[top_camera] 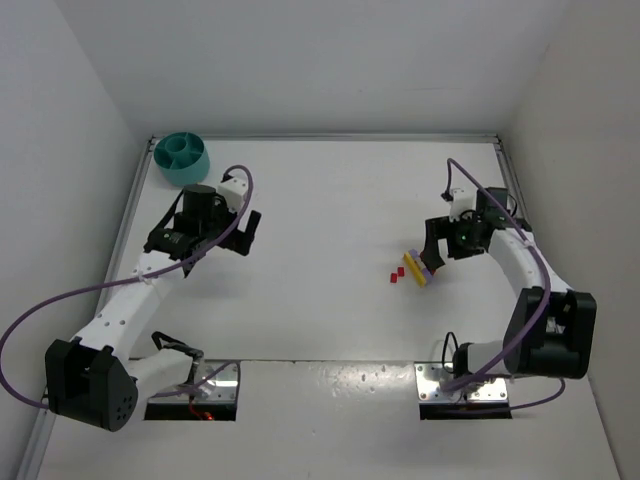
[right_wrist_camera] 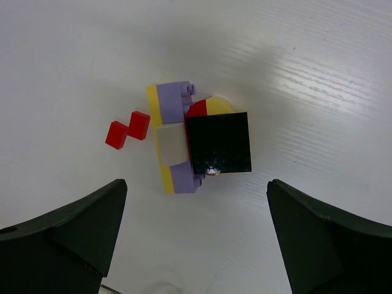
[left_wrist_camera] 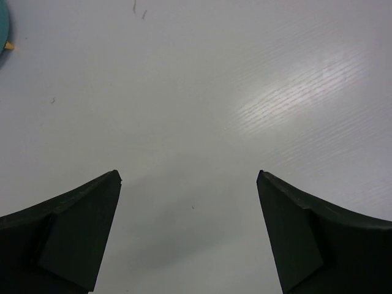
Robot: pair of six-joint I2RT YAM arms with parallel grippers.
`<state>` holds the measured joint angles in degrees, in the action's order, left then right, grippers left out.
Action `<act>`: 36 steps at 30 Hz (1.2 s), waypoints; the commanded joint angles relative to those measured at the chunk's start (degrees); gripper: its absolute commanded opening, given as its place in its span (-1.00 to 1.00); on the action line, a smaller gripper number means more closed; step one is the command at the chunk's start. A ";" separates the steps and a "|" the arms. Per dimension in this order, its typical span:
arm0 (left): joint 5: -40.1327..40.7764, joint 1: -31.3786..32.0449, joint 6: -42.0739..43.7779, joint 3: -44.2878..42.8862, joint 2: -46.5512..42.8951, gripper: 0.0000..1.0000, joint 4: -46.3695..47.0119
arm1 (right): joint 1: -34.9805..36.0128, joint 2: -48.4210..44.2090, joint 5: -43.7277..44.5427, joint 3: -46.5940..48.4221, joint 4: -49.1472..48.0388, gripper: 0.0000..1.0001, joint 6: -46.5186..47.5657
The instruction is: Sort the legos into containers by color
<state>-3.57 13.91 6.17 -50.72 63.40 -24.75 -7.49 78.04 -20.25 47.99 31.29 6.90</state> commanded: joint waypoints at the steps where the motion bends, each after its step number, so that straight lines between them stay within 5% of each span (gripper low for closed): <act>1: -3.72 0.59 1.30 -0.43 -1.17 1.00 0.58 | -0.86 1.58 -3.04 2.20 0.97 0.93 1.19; 15: -10.66 0.59 2.97 -1.75 0.06 1.00 -1.97 | -8.06 14.94 -14.81 9.22 7.99 0.47 9.18; 32: -12.86 0.59 3.49 -3.86 2.43 1.00 -2.49 | -14.05 32.69 -27.65 18.36 20.74 0.18 20.00; 36: -12.86 0.59 3.49 -3.86 2.96 1.00 -2.49 | -14.66 34.19 -28.27 18.90 20.74 -0.07 20.00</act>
<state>-15.25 13.91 9.02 -52.25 66.28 -27.92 -21.34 111.46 -45.10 64.53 51.31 24.60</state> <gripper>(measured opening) 0.997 0.480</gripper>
